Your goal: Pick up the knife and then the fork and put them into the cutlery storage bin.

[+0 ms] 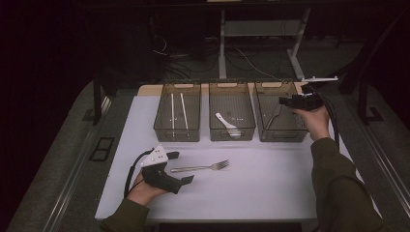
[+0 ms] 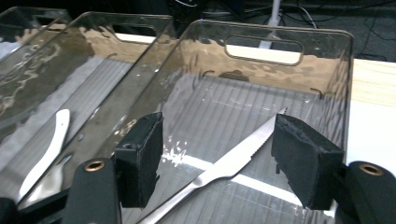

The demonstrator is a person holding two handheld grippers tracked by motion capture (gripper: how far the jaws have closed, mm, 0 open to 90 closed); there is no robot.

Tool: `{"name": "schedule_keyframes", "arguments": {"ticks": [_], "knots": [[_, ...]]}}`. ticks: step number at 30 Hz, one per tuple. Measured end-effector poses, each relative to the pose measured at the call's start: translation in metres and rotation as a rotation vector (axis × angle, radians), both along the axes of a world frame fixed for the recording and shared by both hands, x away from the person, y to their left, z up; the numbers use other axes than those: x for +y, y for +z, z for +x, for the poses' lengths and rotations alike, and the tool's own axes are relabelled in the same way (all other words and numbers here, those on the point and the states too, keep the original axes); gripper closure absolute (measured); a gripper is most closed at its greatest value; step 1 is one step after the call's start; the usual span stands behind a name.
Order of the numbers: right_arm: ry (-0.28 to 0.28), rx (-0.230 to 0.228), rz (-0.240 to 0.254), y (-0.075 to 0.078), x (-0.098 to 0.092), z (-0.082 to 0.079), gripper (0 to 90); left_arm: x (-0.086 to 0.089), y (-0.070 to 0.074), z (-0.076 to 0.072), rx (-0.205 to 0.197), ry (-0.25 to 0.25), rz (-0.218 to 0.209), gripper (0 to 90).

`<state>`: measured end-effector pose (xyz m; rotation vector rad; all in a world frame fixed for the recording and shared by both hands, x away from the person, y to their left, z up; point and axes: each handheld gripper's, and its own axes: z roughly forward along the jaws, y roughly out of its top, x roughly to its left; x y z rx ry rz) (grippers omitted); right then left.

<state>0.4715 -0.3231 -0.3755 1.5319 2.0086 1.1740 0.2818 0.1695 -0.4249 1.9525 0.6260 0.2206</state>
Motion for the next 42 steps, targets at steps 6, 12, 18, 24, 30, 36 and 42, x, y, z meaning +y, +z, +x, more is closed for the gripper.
{"name": "schedule_keyframes", "arguments": {"ticks": [6,12,18,24,30,36,42], "knots": [[0.035,-0.027,0.019,0.007,0.000,-0.011,33.7,0.001,0.000,0.000,-0.002,0.001,0.001,0.0],[0.065,-0.049,0.046,0.010,-0.002,-0.026,33.7,0.001,0.000,0.001,-0.004,0.000,0.007,0.0],[0.101,-0.071,0.076,0.010,-0.005,-0.046,33.2,0.001,-0.002,0.002,-0.001,-0.002,0.017,0.0],[0.133,-0.103,0.090,0.011,-0.009,-0.066,33.1,-0.001,-0.002,0.002,0.001,-0.008,0.024,0.0],[0.167,-0.116,0.108,0.008,-0.008,-0.086,33.0,-0.001,-0.002,0.002,-0.003,-0.005,0.024,0.0],[0.214,-0.124,0.108,0.008,-0.003,-0.105,33.0,-0.001,-0.001,0.001,-0.007,-0.007,0.029,0.0],[0.279,-0.123,0.099,0.004,0.002,-0.126,32.1,-0.002,0.000,0.000,-0.011,-0.005,0.039,0.0]]}}
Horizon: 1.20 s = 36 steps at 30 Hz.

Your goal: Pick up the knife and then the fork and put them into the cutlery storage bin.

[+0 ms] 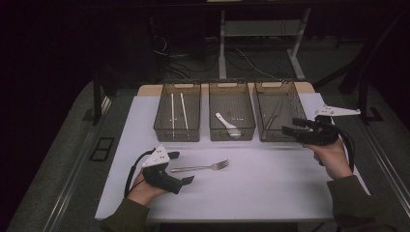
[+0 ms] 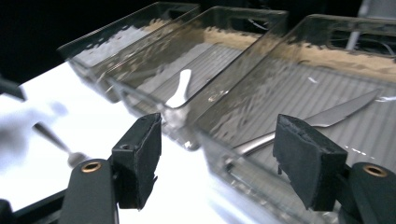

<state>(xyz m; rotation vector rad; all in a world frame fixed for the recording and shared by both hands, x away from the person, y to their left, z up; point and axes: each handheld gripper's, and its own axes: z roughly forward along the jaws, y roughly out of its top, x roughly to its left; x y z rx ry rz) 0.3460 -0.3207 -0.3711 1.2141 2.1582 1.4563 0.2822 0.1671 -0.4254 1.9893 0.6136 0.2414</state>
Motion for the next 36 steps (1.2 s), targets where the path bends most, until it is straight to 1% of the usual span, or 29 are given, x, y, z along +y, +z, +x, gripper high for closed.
{"name": "schedule_keyframes", "arguments": {"ticks": [4,8,14,18,21,23,25,29,31,32,34,36], "knots": [[0.041,-0.007,-0.006,-0.004,0.003,-0.014,31.3,0.000,0.000,0.000,-0.003,0.000,0.004,0.0],[0.068,-0.013,0.003,-0.007,0.005,-0.026,30.3,-0.001,0.000,0.001,-0.003,0.002,0.006,0.0],[0.102,-0.021,0.002,-0.019,0.011,-0.042,29.2,-0.002,0.000,0.002,0.001,-0.002,0.016,0.0],[0.128,-0.019,-0.021,-0.029,0.018,-0.052,28.6,-0.002,0.000,0.003,0.001,-0.002,0.015,0.0],[0.147,-0.016,-0.024,-0.035,0.022,-0.057,28.2,-0.003,0.000,0.004,0.003,-0.005,0.019,0.3],[0.154,-0.007,-0.013,-0.039,0.023,-0.062,27.6,-0.003,0.000,0.004,0.003,-0.004,0.018,0.6],[0.143,-0.008,-0.016,-0.043,0.025,-0.065,27.3,-0.003,0.000,0.005,0.002,-0.003,0.017,0.7],[0.146,0.002,-0.040,-0.051,0.027,-0.072,26.4,-0.004,0.001,0.007,0.003,-0.006,0.022,2.4],[0.145,-0.007,-0.052,-0.054,0.027,-0.074,25.2,-0.005,0.002,0.010,0.003,-0.020,0.032,4.1],[0.143,-0.005,-0.055,-0.055,0.027,-0.076,25.2,-0.006,0.002,0.011,0.003,-0.029,0.033,5.4],[0.148,-0.007,-0.066,-0.056,0.026,-0.078,25.2,-0.008,0.003,0.015,0.006,-0.054,0.033,10.4],[0.141,-0.008,-0.061,-0.056,0.024,-0.079,24.9,-0.011,0.004,0.018,0.014,-0.074,0.047,13.9]]}}
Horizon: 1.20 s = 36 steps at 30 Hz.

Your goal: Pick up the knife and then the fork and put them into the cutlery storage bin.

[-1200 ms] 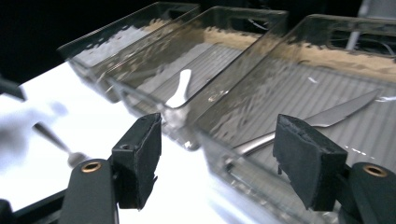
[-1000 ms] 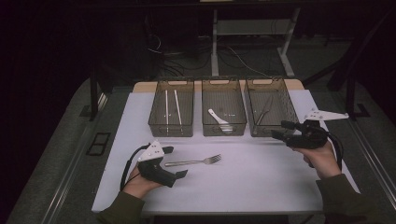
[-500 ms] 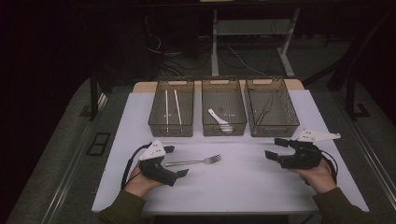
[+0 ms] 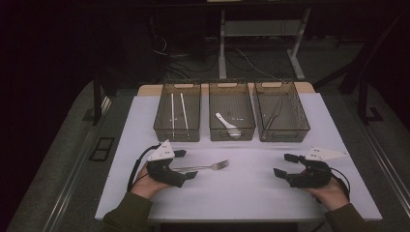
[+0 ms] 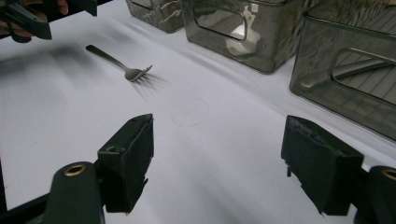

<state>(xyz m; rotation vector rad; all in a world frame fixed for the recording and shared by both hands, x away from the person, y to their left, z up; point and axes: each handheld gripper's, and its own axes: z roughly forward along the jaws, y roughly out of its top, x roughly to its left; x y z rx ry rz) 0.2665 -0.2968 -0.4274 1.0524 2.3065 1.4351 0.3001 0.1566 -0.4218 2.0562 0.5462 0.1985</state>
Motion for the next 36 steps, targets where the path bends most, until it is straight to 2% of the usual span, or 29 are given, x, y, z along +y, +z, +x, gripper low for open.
{"name": "schedule_keyframes", "arguments": {"ticks": [5,9,19,23,28,36], "knots": [[-0.011,0.006,-0.001,-0.002,-0.002,0.000,24.6,-0.007,0.001,0.010,0.021,-0.034,0.016,20.4],[-0.013,0.008,0.003,-0.002,-0.003,0.000,24.6,-0.011,0.001,0.017,0.032,-0.062,0.027,31.5],[-0.018,0.009,0.013,-0.002,-0.004,0.000,24.6,-0.027,-0.004,0.034,0.048,-0.140,0.085,56.8],[-0.017,0.012,0.013,-0.002,-0.005,0.000,24.6,-0.032,-0.010,0.039,0.059,-0.168,0.134,63.4],[-0.020,0.015,0.020,-0.001,-0.006,0.000,24.6,-0.035,-0.018,0.042,0.069,-0.180,0.171,71.4],[-0.024,0.014,0.027,-0.001,-0.007,0.000,24.6,-0.038,-0.027,0.044,0.095,-0.205,0.188,77.9]]}}
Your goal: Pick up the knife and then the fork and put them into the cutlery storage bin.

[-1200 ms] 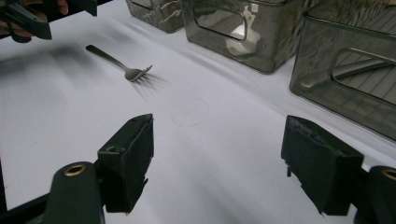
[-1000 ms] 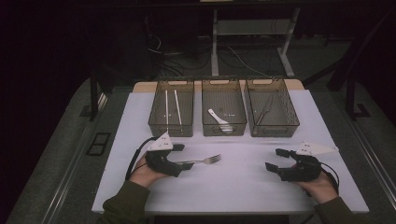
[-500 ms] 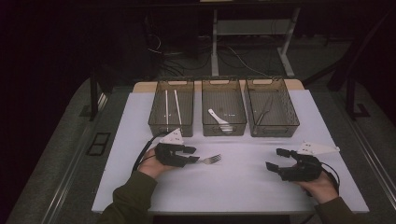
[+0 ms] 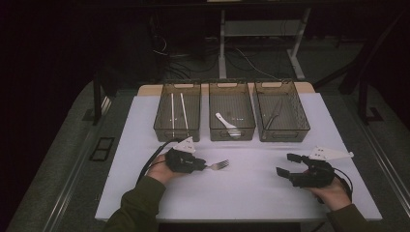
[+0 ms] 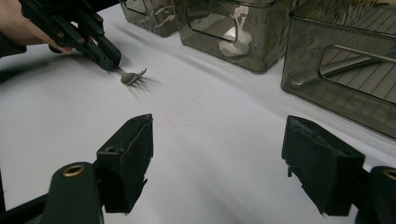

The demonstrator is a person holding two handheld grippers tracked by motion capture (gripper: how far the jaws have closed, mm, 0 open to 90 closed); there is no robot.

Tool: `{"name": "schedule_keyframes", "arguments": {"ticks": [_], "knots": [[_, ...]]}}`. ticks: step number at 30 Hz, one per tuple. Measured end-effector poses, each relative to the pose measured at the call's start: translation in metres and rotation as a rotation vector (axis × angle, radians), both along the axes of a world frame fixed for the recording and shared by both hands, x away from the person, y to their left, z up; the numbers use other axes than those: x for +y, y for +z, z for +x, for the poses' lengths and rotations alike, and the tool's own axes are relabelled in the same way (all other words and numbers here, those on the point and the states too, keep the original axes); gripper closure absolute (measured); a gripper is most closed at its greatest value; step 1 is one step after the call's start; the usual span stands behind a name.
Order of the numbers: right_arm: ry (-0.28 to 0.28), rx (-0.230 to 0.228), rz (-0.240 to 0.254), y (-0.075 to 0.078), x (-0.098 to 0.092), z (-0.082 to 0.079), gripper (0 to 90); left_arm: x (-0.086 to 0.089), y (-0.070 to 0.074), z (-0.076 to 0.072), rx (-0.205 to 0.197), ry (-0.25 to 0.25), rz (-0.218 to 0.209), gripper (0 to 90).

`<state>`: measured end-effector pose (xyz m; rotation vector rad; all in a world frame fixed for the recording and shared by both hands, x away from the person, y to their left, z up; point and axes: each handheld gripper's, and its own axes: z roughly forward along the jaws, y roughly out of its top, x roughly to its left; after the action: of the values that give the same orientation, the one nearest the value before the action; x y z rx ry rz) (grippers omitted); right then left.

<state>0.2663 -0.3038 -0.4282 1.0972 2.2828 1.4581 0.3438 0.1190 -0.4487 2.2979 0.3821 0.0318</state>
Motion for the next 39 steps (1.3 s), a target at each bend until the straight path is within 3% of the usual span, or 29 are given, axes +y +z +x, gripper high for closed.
{"name": "schedule_keyframes", "arguments": {"ticks": [10,18,23,33,39], "knots": [[0.002,-0.003,-0.002,0.000,0.000,0.000,24.6,0.001,-0.003,0.000,0.005,-0.013,-0.007,82.0],[-0.010,0.008,0.013,-0.002,0.001,0.002,21.2,-0.003,-0.001,-0.002,0.032,0.024,0.004,84.6],[-0.035,0.013,0.035,-0.002,0.001,0.003,19.0,-0.003,0.000,-0.003,0.021,0.042,0.010,84.6],[-0.022,0.059,0.072,0.004,0.002,0.005,17.0,0.000,0.013,-0.008,0.000,0.095,-0.052,84.6],[-0.029,0.085,0.066,0.006,0.008,0.008,17.2,0.000,0.023,-0.012,-0.014,0.119,-0.084,84.7]]}}
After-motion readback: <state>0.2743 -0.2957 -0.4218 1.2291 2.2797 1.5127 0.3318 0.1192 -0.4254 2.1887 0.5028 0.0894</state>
